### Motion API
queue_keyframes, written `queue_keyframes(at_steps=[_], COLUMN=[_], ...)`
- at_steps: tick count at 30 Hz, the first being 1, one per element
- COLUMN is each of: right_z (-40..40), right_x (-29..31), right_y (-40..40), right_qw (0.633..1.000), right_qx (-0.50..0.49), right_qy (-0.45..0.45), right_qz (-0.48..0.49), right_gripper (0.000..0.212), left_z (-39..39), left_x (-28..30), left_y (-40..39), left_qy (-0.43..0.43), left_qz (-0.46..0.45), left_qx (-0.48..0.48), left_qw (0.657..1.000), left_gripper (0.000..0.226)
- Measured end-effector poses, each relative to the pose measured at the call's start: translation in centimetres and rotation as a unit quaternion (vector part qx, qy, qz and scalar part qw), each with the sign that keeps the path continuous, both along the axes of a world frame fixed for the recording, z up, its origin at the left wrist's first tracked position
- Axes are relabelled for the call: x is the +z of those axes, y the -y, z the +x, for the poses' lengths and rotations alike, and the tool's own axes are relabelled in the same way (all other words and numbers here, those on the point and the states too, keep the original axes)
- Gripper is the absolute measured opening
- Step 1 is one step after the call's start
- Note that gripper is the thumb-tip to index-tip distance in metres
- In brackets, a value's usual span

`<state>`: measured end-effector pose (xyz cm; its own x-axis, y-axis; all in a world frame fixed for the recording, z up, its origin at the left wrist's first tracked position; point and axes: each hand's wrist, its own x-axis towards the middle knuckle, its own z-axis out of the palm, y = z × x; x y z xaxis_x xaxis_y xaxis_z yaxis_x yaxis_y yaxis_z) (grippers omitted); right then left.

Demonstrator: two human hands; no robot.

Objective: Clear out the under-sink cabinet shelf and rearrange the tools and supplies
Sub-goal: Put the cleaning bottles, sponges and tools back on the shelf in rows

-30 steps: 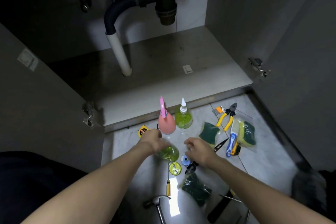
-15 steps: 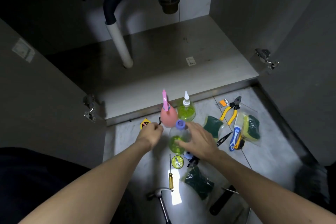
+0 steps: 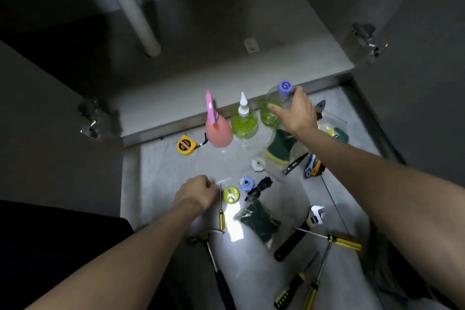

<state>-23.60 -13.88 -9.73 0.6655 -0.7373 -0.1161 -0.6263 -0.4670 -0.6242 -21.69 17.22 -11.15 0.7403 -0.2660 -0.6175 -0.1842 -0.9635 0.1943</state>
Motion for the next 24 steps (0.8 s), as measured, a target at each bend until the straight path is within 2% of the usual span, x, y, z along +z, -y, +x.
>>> queue_keyframes(at_steps=[3,9,10,12,14,15,18,21,24], right_z=[0.9,-0.7,-1.7,-4.2,-6.9,-8.3,-12.3,-15.9,-18.6], right_x=[-1.8,-3.1,-3.2,-3.6,-4.1,-4.5,-5.6,-6.3,-6.4], right_y=[-0.2,-2.7,-3.4,-5.5,-8.1,-9.4,-13.0,-15.8,-17.1], right_qw=[0.998,0.999,0.999,0.997,0.995,0.993,0.986,0.974,0.959], right_qx=[0.040,0.006,-0.011,-0.026,0.002,0.032,0.134,0.205,0.268], right_qy=[-0.043,-0.016,0.003,0.046,0.063,0.063,0.032,-0.036,-0.077], right_qz=[0.028,0.043,0.046,0.051,0.082,0.096,0.097,0.092,0.047], right_gripper=[0.065,0.085,0.081,0.055,0.030,0.024,0.017,0.015,0.013], left_z=[-3.6,-10.4,-11.5,-13.7,-16.1,-17.2,-19.8,-20.2,-19.3], left_x=[-1.5,-3.7,-3.9,-4.5,-5.2,-5.5,-6.3,-6.6,-6.5], left_y=[-2.1,-6.7,-7.2,-7.8,-8.1,-8.2,-8.3,-8.3,-8.5], left_qy=[0.004,-0.014,-0.019,-0.033,-0.049,-0.055,-0.052,-0.039,-0.044], left_qz=[-0.002,0.025,0.030,0.044,0.060,0.063,0.037,0.004,-0.004], left_qx=[0.046,0.102,0.115,0.136,0.144,0.153,0.203,0.246,0.280], left_qw=[0.999,0.994,0.993,0.989,0.987,0.985,0.977,0.969,0.959], left_gripper=[0.029,0.029,0.028,0.030,0.034,0.035,0.031,0.023,0.021])
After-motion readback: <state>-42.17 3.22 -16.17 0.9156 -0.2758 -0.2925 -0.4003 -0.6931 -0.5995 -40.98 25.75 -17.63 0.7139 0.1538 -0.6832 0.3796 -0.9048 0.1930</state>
